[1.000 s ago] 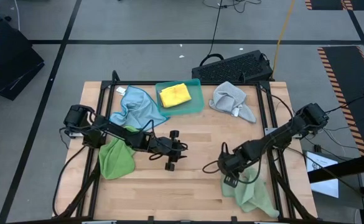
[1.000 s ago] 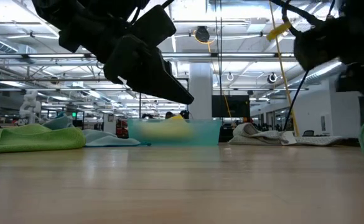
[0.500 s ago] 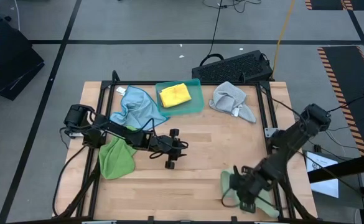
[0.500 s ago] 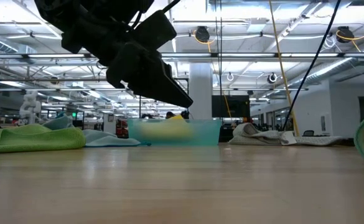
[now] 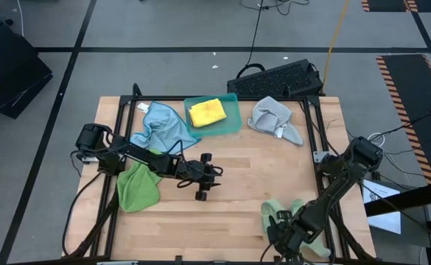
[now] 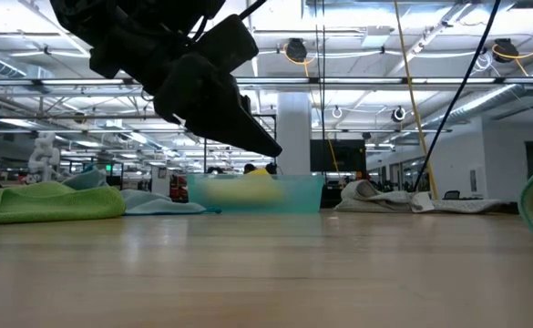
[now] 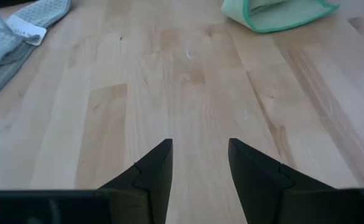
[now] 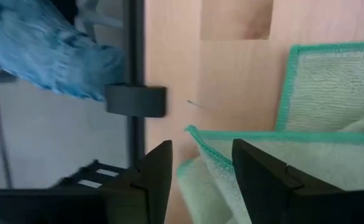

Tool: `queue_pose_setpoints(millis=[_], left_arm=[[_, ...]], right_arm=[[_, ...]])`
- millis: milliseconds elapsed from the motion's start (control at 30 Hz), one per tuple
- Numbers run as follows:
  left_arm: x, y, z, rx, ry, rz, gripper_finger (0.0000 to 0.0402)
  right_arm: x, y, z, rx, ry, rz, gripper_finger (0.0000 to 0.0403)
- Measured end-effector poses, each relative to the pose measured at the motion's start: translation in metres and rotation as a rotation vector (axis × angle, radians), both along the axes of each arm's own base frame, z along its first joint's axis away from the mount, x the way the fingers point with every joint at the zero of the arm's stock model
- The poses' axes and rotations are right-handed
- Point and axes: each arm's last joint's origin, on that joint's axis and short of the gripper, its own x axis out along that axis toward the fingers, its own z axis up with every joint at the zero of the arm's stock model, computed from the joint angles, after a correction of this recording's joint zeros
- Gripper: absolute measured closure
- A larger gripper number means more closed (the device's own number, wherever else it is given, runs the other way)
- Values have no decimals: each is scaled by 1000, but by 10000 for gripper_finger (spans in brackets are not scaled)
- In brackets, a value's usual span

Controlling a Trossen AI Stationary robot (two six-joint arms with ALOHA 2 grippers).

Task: Fold microfiber towels
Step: Fold the light green microfiber cloth

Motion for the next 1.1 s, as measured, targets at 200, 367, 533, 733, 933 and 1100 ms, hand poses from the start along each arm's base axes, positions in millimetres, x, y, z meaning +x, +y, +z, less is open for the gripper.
queue_pose_setpoints(millis=[200, 367, 533, 733, 933, 1100], left_arm=[[0, -1, 0, -22, 1, 13, 243], [0, -1, 0, -36, 2, 22, 243], [0, -1, 0, -40, 1, 25, 243], [2, 0, 3, -41, -40, 22, 243], [6, -1, 10, -52, -117, 18, 243], [6, -1, 11, -40, -130, 9, 243]], right_arm=[[-1, -2, -2, -41, -29, 72, 276], [-2, -3, -2, -64, -29, 130, 284], [-3, -4, -3, -79, -39, 194, 320], [-3, -4, -3, -83, -66, 236, 395], [4, -9, 2, -252, -255, 122, 400], [7, -18, 16, -450, -487, -4, 401]])
